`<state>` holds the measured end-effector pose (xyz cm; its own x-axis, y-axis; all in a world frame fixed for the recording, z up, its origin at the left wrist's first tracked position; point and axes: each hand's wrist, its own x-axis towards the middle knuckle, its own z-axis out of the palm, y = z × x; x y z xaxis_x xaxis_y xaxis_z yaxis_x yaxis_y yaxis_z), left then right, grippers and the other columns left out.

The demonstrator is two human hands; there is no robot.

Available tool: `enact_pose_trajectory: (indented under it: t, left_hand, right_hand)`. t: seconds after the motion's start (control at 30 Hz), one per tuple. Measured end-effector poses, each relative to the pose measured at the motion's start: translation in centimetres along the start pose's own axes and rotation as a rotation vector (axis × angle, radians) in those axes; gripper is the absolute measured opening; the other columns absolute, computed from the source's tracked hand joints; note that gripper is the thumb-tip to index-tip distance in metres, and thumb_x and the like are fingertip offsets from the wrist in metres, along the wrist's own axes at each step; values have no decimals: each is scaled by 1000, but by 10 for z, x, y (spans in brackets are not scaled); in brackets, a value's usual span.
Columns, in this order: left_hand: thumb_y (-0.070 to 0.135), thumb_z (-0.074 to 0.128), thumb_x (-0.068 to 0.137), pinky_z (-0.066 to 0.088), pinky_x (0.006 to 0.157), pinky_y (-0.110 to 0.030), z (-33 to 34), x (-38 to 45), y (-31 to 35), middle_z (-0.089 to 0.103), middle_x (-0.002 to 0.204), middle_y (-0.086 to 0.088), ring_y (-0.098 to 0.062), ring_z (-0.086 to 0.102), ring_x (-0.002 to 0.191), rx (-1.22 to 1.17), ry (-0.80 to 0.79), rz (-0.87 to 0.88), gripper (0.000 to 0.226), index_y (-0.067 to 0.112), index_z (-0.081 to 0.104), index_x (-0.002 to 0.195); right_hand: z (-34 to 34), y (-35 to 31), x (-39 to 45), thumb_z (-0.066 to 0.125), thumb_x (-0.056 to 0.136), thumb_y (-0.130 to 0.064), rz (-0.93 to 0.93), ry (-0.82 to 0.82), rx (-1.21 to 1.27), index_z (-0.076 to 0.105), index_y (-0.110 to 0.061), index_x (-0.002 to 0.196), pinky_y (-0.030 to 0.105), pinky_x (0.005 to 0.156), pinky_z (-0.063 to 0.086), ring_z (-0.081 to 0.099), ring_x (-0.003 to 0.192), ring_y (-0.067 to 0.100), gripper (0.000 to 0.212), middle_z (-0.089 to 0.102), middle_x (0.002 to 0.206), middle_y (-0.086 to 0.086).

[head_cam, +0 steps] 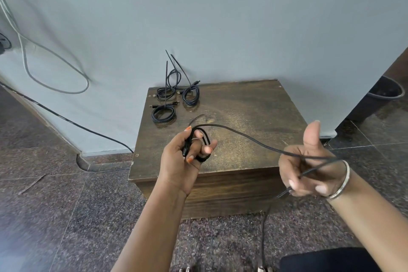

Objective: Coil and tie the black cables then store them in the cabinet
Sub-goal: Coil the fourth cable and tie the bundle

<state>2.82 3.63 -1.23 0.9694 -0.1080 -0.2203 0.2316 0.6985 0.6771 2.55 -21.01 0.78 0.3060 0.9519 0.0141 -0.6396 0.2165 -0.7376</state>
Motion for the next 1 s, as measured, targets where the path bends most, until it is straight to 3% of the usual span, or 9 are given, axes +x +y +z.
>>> enact_pose_trajectory:
  t: [0.1, 0.23, 0.33, 0.43, 0.5, 0.57, 0.73, 0.93, 1.0]
  left_hand:
    - [17, 41, 95, 52, 89, -45, 0, 0, 0, 27, 35, 2, -20, 46, 43, -2, -12, -8, 36, 8, 61, 66]
    - [18, 42, 95, 55, 85, -44, 1, -1, -1, 26, 35, 2, -21, 45, 43, -1, -27, -30, 35, 7, 61, 68]
    - [19, 43, 94, 55, 83, -44, 2, -1, -1, 26, 36, 3, -21, 47, 43, 33, -59, -61, 33, 7, 62, 69]
    - [20, 47, 91, 55, 84, -45, 2, -2, -3, 26, 35, 3, -20, 48, 42, 66, -90, -104, 30, 7, 63, 70]
    - [20, 46, 91, 54, 87, -46, 4, -1, -5, 26, 34, 3, -19, 47, 41, 84, -108, -130, 32, 7, 64, 68]
    - [20, 44, 93, 53, 90, -47, 5, -1, -6, 26, 33, 3, -20, 47, 41, 94, -124, -155, 37, 8, 65, 66]
    - [20, 43, 93, 52, 91, -47, 5, -1, -9, 25, 32, 3, -22, 54, 42, 100, -147, -191, 36, 6, 64, 68]
    - [22, 44, 89, 55, 86, -46, 7, -3, -12, 26, 31, 4, -24, 62, 45, 176, -199, -294, 34, 3, 65, 70]
    - [24, 46, 86, 56, 84, -46, 8, -4, -13, 27, 31, 3, -26, 64, 47, 168, -215, -308, 32, 1, 64, 73]
  right_hand:
    - [-7, 1, -5, 42, 73, -76, 18, 134, -6, 66, 9, 98, 20, 41, 22, 24, 31, 9, 92, 67, 52, -2]
    - [-14, 4, -2, 42, 64, -84, 92, 612, -215, 64, 6, 105, 19, 43, 22, 30, 36, 3, 101, 54, 46, -7]
    - [-19, 12, 7, 38, 70, -81, 169, 1064, -612, 69, -16, 110, 15, 42, 29, 37, 41, 4, 82, 54, 56, -8]
    - [-18, 20, 19, 52, 78, -66, 137, 1331, -899, 58, -30, 122, 19, 52, 46, 57, 61, 5, 57, 65, 92, -13]
    - [-17, 23, 26, 59, 81, -56, 101, 1377, -1089, 55, -31, 126, 24, 74, 50, 60, 84, 3, 52, 59, 116, -13]
    - [-16, 26, 30, 60, 82, -53, 164, 1404, -1310, 56, -31, 125, 30, 89, 47, 59, 96, 9, 49, 55, 123, -6]
    - [-10, 33, 41, 54, 86, -51, 265, 1427, -1506, 53, -36, 128, 45, 104, 37, 41, 126, 22, 45, 51, 133, -9]
    - [-1, 38, 54, 51, 94, -24, 24, 1259, -1569, 31, -35, 144, 49, 117, 16, 26, 139, 10, 55, 39, 146, -13]
    - [-1, 38, 57, 51, 94, -15, -65, 1188, -1547, 35, -31, 142, 49, 116, 19, 31, 137, 8, 54, 45, 142, -11]
